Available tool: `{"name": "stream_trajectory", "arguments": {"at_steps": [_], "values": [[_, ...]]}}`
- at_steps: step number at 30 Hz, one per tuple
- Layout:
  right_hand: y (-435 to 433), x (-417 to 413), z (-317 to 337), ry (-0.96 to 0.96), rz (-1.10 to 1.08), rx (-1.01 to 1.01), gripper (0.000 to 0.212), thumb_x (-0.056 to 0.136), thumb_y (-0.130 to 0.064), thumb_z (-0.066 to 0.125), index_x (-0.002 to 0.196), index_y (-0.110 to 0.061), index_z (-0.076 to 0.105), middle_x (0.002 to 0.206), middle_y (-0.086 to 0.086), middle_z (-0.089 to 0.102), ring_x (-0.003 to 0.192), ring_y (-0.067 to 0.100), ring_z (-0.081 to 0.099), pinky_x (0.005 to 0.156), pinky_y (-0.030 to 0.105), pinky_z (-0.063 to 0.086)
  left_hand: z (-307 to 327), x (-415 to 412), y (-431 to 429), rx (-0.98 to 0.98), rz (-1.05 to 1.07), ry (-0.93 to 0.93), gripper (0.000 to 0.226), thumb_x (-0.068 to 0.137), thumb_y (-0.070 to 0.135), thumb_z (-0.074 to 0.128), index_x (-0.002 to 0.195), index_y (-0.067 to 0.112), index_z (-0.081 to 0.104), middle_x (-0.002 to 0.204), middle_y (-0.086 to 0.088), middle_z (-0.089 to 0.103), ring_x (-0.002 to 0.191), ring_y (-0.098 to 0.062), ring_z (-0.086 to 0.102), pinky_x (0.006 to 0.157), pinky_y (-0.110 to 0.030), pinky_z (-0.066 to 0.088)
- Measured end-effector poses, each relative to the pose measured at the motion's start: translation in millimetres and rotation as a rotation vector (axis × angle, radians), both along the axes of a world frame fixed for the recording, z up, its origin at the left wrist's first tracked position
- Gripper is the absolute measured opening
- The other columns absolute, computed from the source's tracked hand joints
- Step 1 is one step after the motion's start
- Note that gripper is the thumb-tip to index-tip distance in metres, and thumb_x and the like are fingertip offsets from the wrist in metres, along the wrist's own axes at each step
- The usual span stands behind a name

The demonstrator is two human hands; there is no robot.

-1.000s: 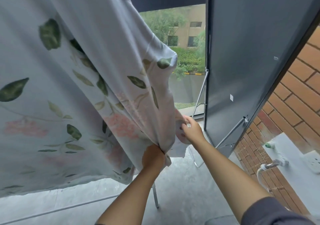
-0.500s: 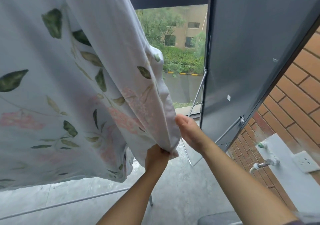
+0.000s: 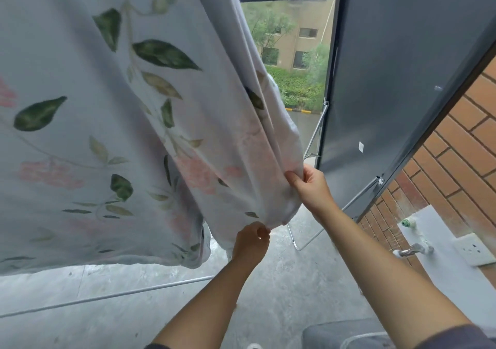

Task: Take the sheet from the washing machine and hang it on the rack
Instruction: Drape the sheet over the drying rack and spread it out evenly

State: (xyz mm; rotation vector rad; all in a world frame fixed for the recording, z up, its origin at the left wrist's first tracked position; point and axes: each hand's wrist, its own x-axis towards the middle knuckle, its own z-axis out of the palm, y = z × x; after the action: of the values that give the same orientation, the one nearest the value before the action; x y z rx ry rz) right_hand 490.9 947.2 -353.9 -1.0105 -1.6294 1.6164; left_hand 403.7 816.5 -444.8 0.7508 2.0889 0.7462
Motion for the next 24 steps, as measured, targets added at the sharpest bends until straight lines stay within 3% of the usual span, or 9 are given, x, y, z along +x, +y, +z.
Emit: {"name": "stream_trajectory", "arguments": {"at_steps": [4, 7, 11, 14, 17, 20, 24], "values": [[-12, -4, 6, 0.016, 0.003, 0.001, 0.012, 0.092, -0.002, 0.057, 0.091, -0.012, 0.064, 0.084, 0.0, 0.068, 0.071, 0.0, 0.063, 0.067, 0.018, 0.053, -8, -26, -47, -0.038, 0.035, 0.017, 0.018, 0.083, 0.015, 0.052, 0.073, 0.028, 0.058, 0.076, 0.007, 0.064, 0.074, -0.017, 0.062, 0.067, -0.03, 0.052], [-31, -11, -5, -0.024, 0.024, -0.023, 0.01, 0.092, -0.007, 0.057, 0.093, -0.011, 0.066, 0.089, 0.004, 0.07, 0.08, 0.008, 0.064, 0.075, 0.024, 0.054, -13, -52, -77, -0.07, 0.097, 0.027, 0.014, 0.082, 0.018, 0.053, 0.071, 0.022, 0.059, 0.077, -0.002, 0.067, 0.075, -0.023, 0.064, 0.071, -0.036, 0.054], [-67, -18, -39, -0.156, -0.076, -0.059, 0.01, 0.092, -0.014, 0.058, 0.086, -0.017, 0.066, 0.086, 0.002, 0.068, 0.081, 0.014, 0.062, 0.071, 0.022, 0.045, -26, -79, -127, -0.156, 0.135, 0.005, 0.017, 0.079, 0.017, 0.05, 0.077, 0.011, 0.065, 0.073, -0.006, 0.069, 0.077, -0.025, 0.067, 0.069, -0.036, 0.055], [-107, -20, -78, -0.242, -0.168, -0.186, 0.018, 0.092, -0.008, 0.049, 0.089, -0.02, 0.062, 0.093, 0.006, 0.067, 0.085, 0.02, 0.06, 0.066, 0.025, 0.043, -40, -94, -170, -0.192, 0.23, -0.109, 0.015, 0.077, 0.009, 0.053, 0.072, 0.014, 0.066, 0.066, -0.003, 0.068, 0.065, -0.02, 0.068, 0.057, -0.027, 0.053], [-158, -30, -133, -0.34, -0.209, -0.356, 0.017, 0.093, -0.006, 0.046, 0.093, -0.017, 0.06, 0.1, 0.012, 0.066, 0.084, 0.022, 0.061, 0.065, 0.029, 0.044, -71, -111, -209, -0.18, 0.354, -0.276, 0.015, 0.081, 0.004, 0.054, 0.077, 0.011, 0.067, 0.076, -0.007, 0.07, 0.06, -0.017, 0.063, 0.05, -0.024, 0.048], [-206, -59, -199, -0.389, -0.172, -0.563, 0.015, 0.094, -0.008, 0.047, 0.101, -0.007, 0.061, 0.099, 0.015, 0.066, 0.082, 0.023, 0.061, 0.065, 0.031, 0.045, -115, -136, -232, -0.14, 0.481, -0.435, 0.014, 0.088, 0.004, 0.055, 0.084, 0.01, 0.067, 0.086, -0.008, 0.07, 0.066, -0.017, 0.061, 0.055, -0.024, 0.047], [-242, -115, -273, -0.302, -0.18, -0.792, 0.013, 0.094, -0.011, 0.051, 0.094, -0.006, 0.063, 0.098, 0.014, 0.068, 0.089, 0.023, 0.063, 0.07, 0.033, 0.047, -179, -171, -239, -0.061, 0.631, -0.57, 0.011, 0.094, 0.008, 0.055, 0.098, 0.009, 0.065, 0.094, -0.007, 0.069, 0.084, -0.021, 0.063, 0.069, -0.031, 0.051]]}}
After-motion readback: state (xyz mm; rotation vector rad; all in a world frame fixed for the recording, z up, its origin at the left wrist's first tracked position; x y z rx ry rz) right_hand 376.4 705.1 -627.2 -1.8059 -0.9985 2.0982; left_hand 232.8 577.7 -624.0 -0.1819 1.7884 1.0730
